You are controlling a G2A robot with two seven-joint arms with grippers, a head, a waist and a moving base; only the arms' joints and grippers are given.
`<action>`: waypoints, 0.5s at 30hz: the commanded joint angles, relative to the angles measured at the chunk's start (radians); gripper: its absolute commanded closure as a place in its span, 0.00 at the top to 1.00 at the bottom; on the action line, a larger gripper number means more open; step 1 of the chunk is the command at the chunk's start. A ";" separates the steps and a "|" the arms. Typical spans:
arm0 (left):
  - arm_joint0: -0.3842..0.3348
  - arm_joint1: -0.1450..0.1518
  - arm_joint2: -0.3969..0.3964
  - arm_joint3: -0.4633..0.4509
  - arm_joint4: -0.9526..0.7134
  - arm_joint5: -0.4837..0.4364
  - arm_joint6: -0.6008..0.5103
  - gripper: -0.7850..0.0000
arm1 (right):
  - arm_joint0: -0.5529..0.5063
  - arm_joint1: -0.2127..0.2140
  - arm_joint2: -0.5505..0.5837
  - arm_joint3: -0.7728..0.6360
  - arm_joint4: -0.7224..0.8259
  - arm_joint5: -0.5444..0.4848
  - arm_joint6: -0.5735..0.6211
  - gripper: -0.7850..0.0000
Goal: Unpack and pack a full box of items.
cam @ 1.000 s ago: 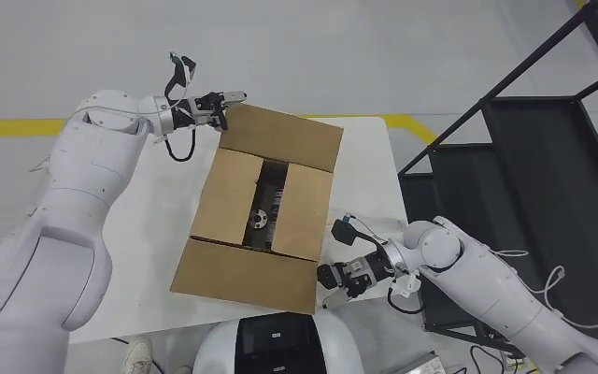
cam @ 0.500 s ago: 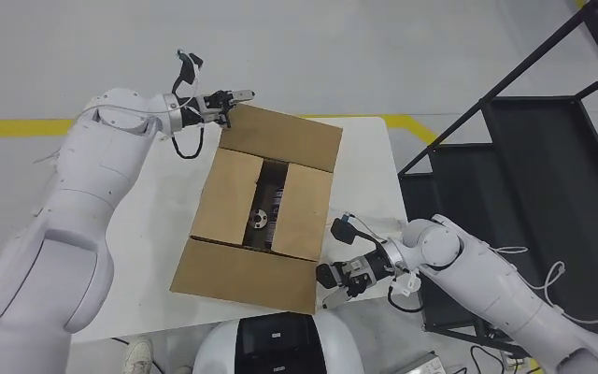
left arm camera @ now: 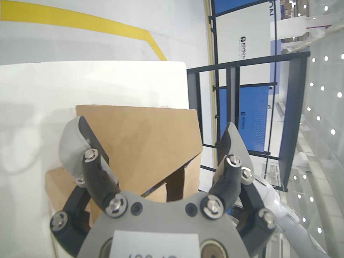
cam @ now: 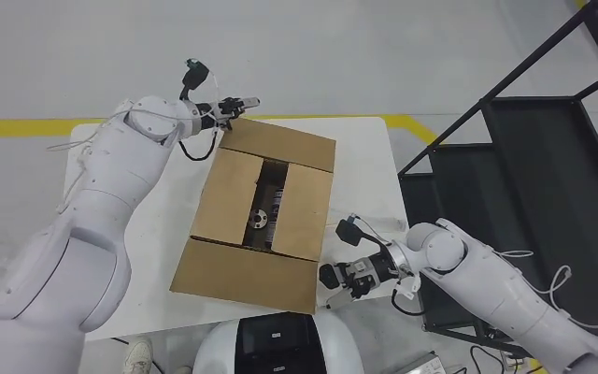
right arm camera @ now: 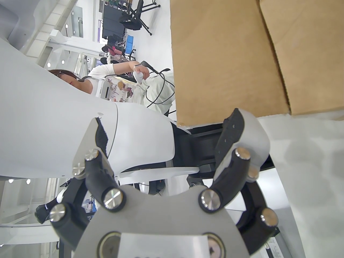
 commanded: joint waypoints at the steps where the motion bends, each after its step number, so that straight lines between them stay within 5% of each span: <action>1: -0.007 -0.004 0.007 0.014 0.025 0.019 -0.018 1.00 | 0.000 0.002 -0.001 -0.003 -0.001 0.000 0.000 1.00; 8: -0.018 -0.009 -0.001 0.051 0.040 0.044 -0.096 1.00 | 0.013 0.001 -0.012 -0.007 -0.001 0.000 0.000 1.00; 15: -0.014 0.026 -0.122 0.104 -0.144 -0.152 -0.083 1.00 | 0.014 -0.005 -0.009 -0.015 -0.004 -0.004 -0.028 1.00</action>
